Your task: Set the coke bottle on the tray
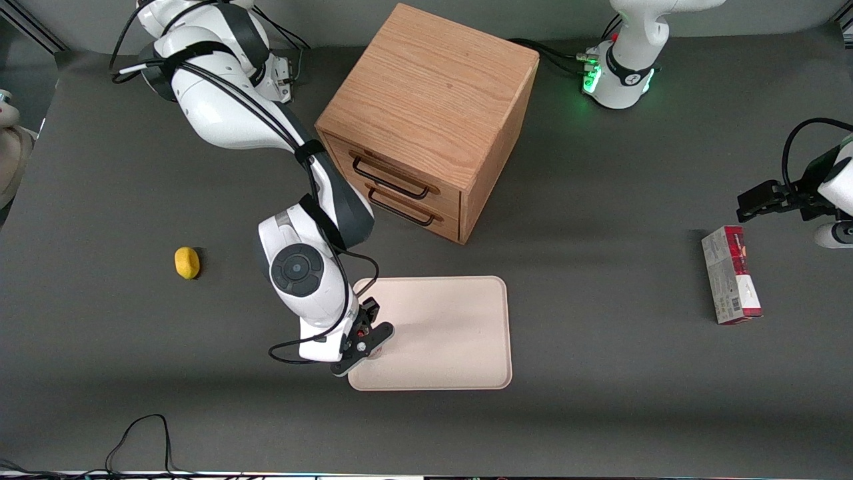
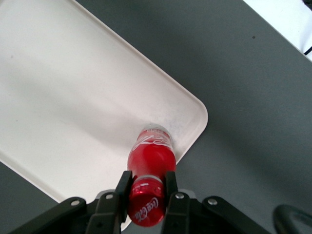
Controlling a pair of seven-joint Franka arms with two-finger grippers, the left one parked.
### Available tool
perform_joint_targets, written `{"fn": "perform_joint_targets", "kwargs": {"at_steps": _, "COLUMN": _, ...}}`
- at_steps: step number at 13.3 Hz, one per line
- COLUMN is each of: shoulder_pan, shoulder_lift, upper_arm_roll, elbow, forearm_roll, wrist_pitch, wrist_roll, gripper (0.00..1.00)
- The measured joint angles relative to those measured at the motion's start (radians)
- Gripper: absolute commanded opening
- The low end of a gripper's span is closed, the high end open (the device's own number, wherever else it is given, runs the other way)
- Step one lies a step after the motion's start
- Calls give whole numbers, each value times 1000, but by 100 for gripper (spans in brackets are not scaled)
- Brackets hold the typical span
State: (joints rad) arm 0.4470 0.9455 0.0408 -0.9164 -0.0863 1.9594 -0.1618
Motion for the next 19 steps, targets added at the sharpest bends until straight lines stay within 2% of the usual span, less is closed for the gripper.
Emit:
{"fn": "perform_joint_targets", "kwargs": {"at_steps": 9, "shoulder_pan": 0, "shoulder_lift": -21, "upper_arm_roll": -1, "elbow": 26, "forearm_roll": 0, "wrist_pitch": -6, "wrist_roll": 15, "gripper": 100}}
{"fn": "perform_joint_targets", "kwargs": {"at_steps": 12, "shoulder_pan": 2, "shoulder_lift": -108, "upper_arm_roll": -1, "elbow": 44, "forearm_roll": 0, "wrist_pitch": -111, "wrist_roll": 15, "gripper": 100}}
{"fn": "perform_joint_targets", "kwargs": {"at_steps": 15, "shoulder_pan": 0, "shoulder_lift": -239, "upper_arm_roll": -4, "elbow": 47, "forearm_roll": -1, "wrist_pitch": -296, "wrist_roll": 15, "gripper": 100}}
{"fn": "perform_joint_targets", "kwargs": {"at_steps": 17, "shoulder_pan": -3, "shoulder_lift": -319, "upper_arm_roll": -29, "elbow": 38, "forearm_roll": -1, "wrist_pitch": -393, "wrist_roll": 15, "gripper": 100}}
{"fn": "perform_joint_targets", "kwargs": {"at_steps": 19, "shoulder_pan": -10, "shoulder_lift": -395, "upper_arm_roll": -72, "elbow": -10, "forearm_roll": -1, "wrist_pitch": -427, "wrist_roll": 15, "gripper": 100}}
